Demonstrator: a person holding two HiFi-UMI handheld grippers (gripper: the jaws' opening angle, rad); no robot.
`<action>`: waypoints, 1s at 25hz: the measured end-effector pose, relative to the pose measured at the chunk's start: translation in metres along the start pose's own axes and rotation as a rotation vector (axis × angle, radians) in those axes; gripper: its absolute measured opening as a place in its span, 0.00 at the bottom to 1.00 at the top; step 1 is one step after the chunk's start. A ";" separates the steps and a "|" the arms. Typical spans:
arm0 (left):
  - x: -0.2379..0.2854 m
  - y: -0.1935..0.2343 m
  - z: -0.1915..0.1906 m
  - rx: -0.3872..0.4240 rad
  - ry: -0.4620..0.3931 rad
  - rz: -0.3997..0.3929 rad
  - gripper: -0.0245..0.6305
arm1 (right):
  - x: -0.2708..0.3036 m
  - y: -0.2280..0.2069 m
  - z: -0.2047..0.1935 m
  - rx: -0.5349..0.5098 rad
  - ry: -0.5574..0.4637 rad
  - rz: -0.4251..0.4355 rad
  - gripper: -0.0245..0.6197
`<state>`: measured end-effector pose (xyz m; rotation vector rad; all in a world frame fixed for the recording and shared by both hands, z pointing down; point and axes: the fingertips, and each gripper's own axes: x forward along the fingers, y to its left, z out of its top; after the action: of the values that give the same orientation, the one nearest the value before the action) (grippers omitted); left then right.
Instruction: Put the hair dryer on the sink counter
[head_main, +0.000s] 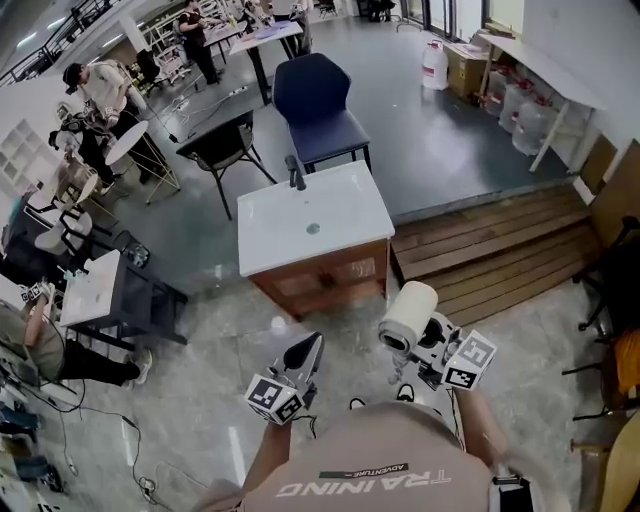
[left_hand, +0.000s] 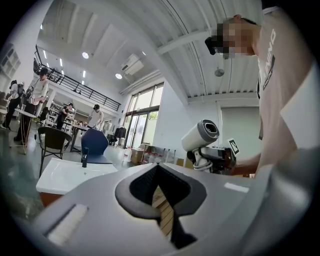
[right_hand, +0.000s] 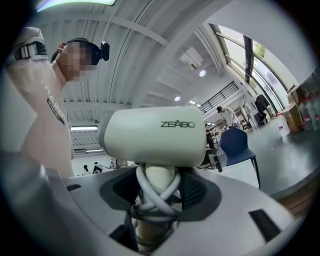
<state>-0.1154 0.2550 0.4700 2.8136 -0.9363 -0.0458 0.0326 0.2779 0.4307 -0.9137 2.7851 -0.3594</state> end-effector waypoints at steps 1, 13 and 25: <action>-0.002 0.001 -0.001 -0.005 0.001 0.001 0.04 | 0.002 0.000 0.000 -0.001 0.004 -0.002 0.38; -0.023 0.027 -0.005 -0.010 -0.003 0.000 0.04 | 0.024 -0.011 -0.016 0.013 0.033 -0.091 0.38; -0.035 0.041 -0.018 -0.048 0.002 -0.048 0.04 | 0.029 0.001 -0.026 0.039 0.025 -0.141 0.38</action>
<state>-0.1666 0.2466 0.4943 2.7910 -0.8562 -0.0700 0.0029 0.2655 0.4522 -1.1075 2.7332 -0.4475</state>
